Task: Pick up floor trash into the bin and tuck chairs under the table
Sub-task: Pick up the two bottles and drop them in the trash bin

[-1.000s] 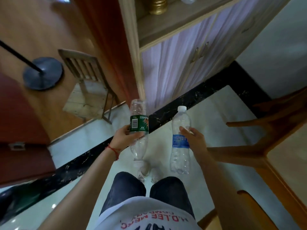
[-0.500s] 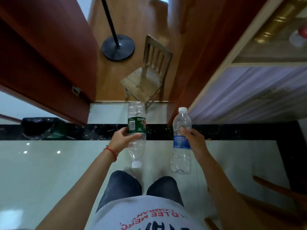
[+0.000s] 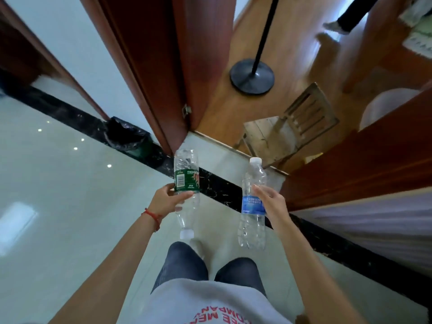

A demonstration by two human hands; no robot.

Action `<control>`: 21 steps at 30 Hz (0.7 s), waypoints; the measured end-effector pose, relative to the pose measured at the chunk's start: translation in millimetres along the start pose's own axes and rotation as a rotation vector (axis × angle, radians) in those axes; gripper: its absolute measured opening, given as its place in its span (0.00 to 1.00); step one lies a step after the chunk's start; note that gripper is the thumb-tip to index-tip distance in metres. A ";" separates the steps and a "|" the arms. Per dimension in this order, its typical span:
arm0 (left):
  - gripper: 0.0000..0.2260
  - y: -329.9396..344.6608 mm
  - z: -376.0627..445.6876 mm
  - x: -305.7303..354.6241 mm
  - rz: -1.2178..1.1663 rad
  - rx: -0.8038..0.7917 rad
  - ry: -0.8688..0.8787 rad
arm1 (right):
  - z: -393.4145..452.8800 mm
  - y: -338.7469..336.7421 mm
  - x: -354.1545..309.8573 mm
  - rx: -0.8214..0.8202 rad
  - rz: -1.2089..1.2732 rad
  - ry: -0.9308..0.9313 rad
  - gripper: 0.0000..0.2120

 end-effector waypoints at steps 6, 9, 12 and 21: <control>0.20 -93.4 -5.2 -6.0 -0.121 0.169 0.010 | 5.3 94.2 -48.4 -0.167 -0.169 -0.068 0.20; 0.20 -135.5 -14.4 -14.8 -0.176 0.245 0.004 | 3.8 140.0 -69.9 -0.226 -0.204 -0.121 0.06; 0.19 -172.1 -23.2 -23.0 -0.219 0.319 0.004 | 2.2 184.4 -87.3 -0.293 -0.283 -0.162 0.05; 0.18 -246.4 -17.7 -27.0 -0.357 0.472 -0.011 | 17.8 284.6 -134.0 -0.448 -0.427 -0.212 0.08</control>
Point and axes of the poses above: each hand's wrist, its own z-axis towards the middle knuckle, its own y-axis out of the palm, x = y × z, the point moved 8 cm from there along z, towards the middle knuckle, and after that the axes turned 9 degrees about -z, right-handed, at the moved point
